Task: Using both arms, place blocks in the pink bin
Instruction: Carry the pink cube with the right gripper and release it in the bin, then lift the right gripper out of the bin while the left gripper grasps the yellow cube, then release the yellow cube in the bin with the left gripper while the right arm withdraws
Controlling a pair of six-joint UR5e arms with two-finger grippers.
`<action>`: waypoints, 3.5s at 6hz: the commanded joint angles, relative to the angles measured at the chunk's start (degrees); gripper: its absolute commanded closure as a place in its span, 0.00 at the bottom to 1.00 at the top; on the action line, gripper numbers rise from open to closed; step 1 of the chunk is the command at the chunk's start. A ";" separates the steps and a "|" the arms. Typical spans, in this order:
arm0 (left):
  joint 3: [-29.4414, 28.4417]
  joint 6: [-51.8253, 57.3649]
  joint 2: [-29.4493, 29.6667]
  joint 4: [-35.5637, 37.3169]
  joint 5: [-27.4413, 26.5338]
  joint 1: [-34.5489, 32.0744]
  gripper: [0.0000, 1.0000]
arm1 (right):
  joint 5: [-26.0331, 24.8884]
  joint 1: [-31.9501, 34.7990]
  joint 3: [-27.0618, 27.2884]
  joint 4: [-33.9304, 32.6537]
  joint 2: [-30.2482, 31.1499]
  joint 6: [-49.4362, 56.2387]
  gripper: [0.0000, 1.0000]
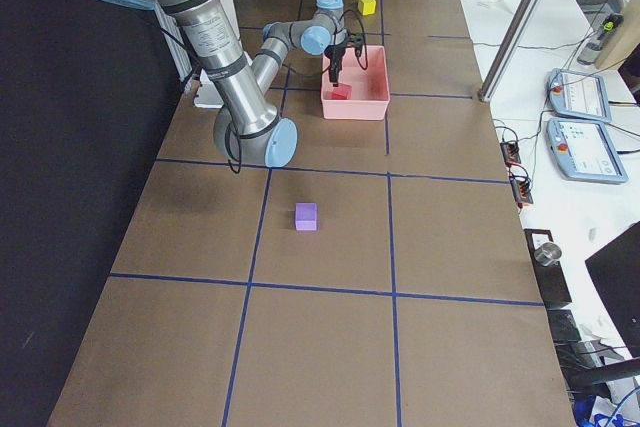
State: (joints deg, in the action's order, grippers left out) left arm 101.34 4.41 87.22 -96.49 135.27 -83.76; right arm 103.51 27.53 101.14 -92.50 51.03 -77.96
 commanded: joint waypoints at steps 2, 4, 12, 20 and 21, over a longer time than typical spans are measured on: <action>-3.59 -31.34 1.28 -9.80 -0.35 9.38 0.00 | 6.66 8.37 0.20 -2.60 0.64 11.38 0.00; -8.08 -57.81 2.67 -22.47 -1.84 16.40 0.00 | 11.87 14.89 0.20 -2.51 2.92 20.00 0.00; -16.71 -68.48 9.54 -25.07 -12.46 27.86 0.10 | 13.04 18.00 1.08 -1.99 7.15 24.88 0.00; -3.89 -68.74 27.15 -14.50 -12.48 29.42 0.63 | 15.39 21.93 10.12 -1.90 17.58 35.37 0.00; -1.18 -69.53 31.73 -5.30 -13.53 33.62 0.63 | 19.50 26.22 11.52 -1.81 21.96 42.82 0.00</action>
State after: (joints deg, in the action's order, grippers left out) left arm 98.04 -64.48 114.18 -109.57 122.41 -53.31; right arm 119.86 50.18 111.25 -94.37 69.08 -41.56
